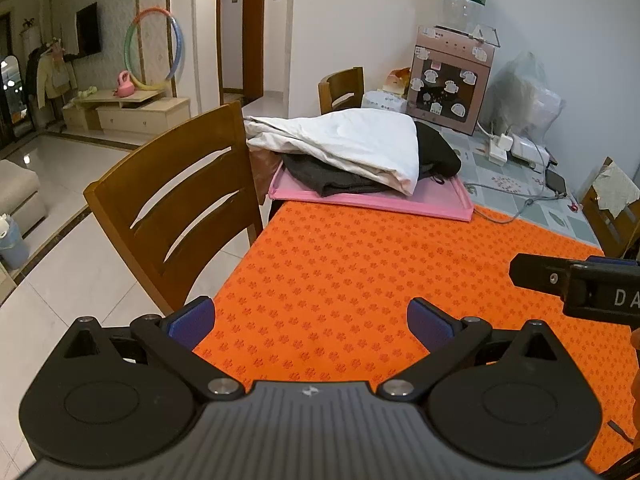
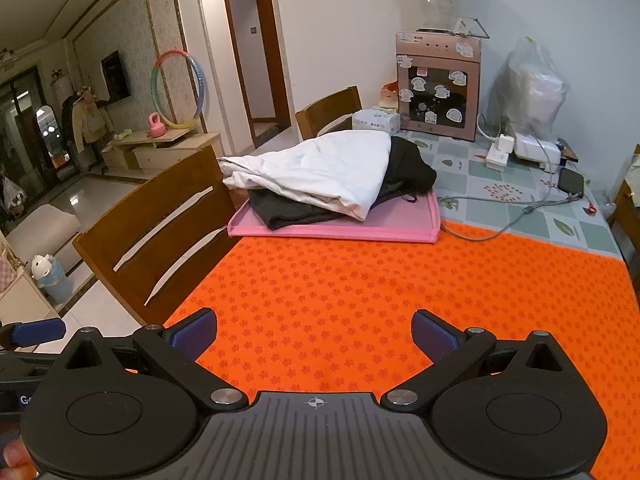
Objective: Fold clothes
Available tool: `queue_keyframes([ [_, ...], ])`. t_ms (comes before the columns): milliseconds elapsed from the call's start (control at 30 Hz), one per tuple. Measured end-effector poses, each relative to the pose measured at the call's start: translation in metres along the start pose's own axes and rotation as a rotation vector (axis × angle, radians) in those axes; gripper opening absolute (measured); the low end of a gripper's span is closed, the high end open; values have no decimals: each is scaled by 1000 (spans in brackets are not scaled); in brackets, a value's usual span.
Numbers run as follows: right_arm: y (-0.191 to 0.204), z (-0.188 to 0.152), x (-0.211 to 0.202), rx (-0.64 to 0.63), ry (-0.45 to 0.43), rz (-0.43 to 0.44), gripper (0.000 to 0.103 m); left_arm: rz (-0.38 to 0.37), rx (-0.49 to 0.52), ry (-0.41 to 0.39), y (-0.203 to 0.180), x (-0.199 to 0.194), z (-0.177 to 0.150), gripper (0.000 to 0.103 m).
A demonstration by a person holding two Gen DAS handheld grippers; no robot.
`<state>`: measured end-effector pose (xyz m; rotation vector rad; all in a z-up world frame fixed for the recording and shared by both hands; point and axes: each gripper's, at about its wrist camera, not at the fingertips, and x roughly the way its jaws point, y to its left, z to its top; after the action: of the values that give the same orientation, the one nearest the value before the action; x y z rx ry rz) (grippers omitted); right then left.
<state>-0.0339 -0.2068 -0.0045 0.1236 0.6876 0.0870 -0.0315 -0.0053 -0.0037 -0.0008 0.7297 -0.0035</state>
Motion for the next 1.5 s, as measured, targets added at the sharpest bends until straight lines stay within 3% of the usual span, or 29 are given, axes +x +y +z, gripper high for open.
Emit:
queue_keyframes([
  [1500, 3, 3, 10, 37, 15, -37, 103, -51, 40, 23, 9, 21, 8, 103],
])
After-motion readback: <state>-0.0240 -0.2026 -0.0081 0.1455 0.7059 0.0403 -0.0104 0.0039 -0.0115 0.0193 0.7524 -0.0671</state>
